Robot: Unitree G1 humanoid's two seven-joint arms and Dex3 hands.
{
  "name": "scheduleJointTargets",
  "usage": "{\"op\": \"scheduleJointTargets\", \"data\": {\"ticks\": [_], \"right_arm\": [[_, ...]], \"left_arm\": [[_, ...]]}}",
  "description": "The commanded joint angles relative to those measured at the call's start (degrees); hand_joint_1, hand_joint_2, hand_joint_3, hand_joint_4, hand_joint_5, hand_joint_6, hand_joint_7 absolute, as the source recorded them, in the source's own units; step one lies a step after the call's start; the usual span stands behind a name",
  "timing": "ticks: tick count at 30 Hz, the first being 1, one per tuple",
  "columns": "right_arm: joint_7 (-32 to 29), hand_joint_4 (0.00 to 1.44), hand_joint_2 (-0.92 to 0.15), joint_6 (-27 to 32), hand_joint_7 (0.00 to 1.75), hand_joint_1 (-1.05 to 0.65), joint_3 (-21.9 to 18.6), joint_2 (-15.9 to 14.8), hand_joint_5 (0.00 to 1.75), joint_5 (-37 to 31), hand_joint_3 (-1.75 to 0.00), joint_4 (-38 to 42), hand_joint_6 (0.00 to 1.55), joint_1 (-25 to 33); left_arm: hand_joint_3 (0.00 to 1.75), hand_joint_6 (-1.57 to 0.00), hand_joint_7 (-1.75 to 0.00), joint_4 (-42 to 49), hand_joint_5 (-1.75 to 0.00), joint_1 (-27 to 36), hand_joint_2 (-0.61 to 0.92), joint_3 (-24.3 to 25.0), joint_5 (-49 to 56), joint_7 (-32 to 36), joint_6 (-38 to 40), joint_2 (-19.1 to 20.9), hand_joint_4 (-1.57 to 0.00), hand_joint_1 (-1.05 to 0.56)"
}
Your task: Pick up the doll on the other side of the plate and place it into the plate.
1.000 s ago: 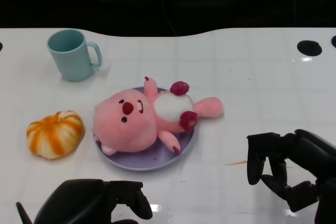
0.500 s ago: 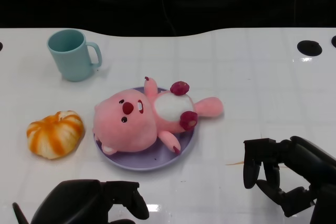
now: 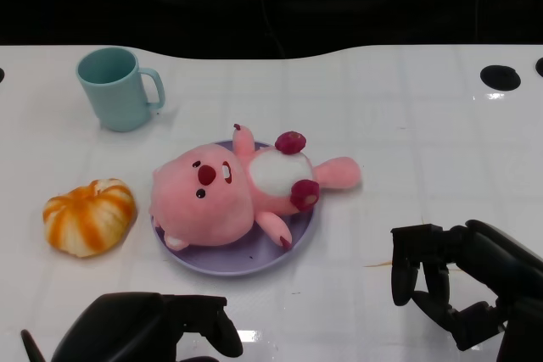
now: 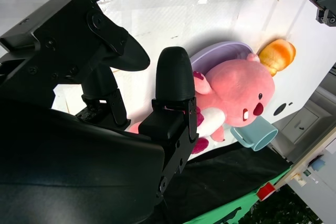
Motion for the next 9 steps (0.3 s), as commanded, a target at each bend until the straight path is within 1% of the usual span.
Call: {"op": "scheduleJointTargets", "data": {"ticks": [1,4,9], "right_arm": [[-0.21,0.76,-0.36,0.35,1.47,-0.10,-0.31,-0.64,1.75,-0.44,-1.33,-0.65,0.69,-0.23],[-0.04,0.75,-0.36,0.47,1.47,-0.10,-0.35,-0.64,1.75,-0.48,-1.33,-0.85,0.70,-0.26],[-0.18,0.75,-0.36,-0.14,1.45,-0.10,-0.33,-0.64,1.75,-0.60,-1.32,-0.49,0.70,-0.54]], "left_arm": [[0.34,-0.76,-0.82,0.26,-1.55,0.24,0.92,0.83,-0.29,0.68,-0.62,0.90,-0.65,-0.27],[0.34,-0.75,-0.82,-0.07,-1.61,0.44,0.92,0.93,-0.35,0.74,-0.48,0.73,-0.64,-0.27],[0.36,-0.74,-0.81,-0.36,-1.64,0.40,0.92,0.91,-0.06,0.24,0.14,0.75,-0.62,-0.27]]}}
